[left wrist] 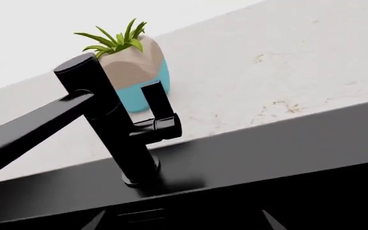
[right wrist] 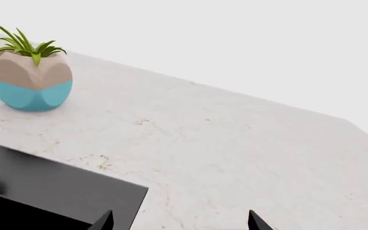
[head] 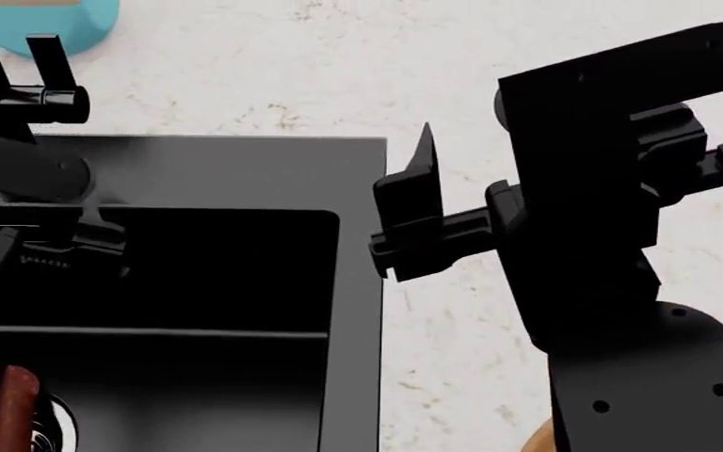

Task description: Pick the salami from the sink and place it on the plate located on the counter

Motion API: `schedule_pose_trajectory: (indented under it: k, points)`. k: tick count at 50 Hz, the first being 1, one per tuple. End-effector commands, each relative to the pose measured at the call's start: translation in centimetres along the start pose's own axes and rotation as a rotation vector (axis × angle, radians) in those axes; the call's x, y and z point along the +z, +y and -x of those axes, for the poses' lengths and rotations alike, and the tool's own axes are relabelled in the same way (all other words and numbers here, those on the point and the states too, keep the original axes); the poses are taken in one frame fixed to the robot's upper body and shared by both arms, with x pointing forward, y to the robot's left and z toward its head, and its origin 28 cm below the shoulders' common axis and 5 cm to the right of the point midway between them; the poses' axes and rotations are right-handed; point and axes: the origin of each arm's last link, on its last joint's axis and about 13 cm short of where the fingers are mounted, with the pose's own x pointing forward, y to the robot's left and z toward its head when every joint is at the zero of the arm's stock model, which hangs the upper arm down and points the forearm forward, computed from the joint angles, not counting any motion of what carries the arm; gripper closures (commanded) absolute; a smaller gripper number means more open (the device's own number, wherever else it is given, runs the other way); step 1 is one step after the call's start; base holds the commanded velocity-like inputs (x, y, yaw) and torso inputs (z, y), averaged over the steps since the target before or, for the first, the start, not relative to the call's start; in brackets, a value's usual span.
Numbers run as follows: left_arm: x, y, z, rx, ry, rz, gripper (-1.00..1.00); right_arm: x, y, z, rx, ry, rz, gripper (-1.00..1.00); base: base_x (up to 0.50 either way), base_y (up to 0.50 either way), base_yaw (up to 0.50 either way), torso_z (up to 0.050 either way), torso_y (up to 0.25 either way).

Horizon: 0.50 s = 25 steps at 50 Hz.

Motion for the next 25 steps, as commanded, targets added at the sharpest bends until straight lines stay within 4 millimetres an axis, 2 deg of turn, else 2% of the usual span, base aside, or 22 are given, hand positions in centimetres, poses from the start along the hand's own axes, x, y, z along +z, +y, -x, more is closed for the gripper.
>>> schedule_pose_trajectory:
  k: [1,10,11,12,15,18,25]
  points:
    - [-1.1,0.3,-0.5,0.037,0.139,0.0,-1.0,-0.1,0.2,-0.1,0.012,0.005,0.004,-1.0,0.0,0.0,0.0,0.0,0.0]
    - [-2.5,-0.3,-2.5,0.041,0.257,-0.042,-1.0,0.1,0.1,0.1,0.025,0.019,-0.002,-1.0,0.0,0.0,0.0,0.0,0.0]
    - [-2.6,-0.2,-2.8,0.05,0.26,-0.044,-1.0,0.2,0.0,0.0,0.037,0.015,-0.042,-1.0,0.0,0.0,0.0,0.0,0.0]
    - [-2.6,-0.2,-2.9,0.057,0.262,-0.047,-1.0,0.4,-0.1,-0.4,0.014,0.046,0.007,-1.0,0.0,0.0,0.0,0.0,0.0]
    - [-2.8,-0.2,-3.4,0.076,0.279,-0.029,-1.0,2.1,-1.0,-1.0,-0.036,0.067,0.01,-1.0,0.0,0.0,0.0,0.0,0.0]
    - [-3.2,-0.2,-3.5,0.076,0.289,-0.036,-1.0,3.4,-1.0,-0.7,0.011,0.08,0.021,-1.0,0.0,0.0,0.0,0.0,0.0]
    - [-4.0,-0.1,-4.0,0.097,0.324,-0.053,-1.0,4.9,-1.2,-0.3,0.017,0.095,0.048,-1.0,0.0,0.0,0.0,0.0,0.0]
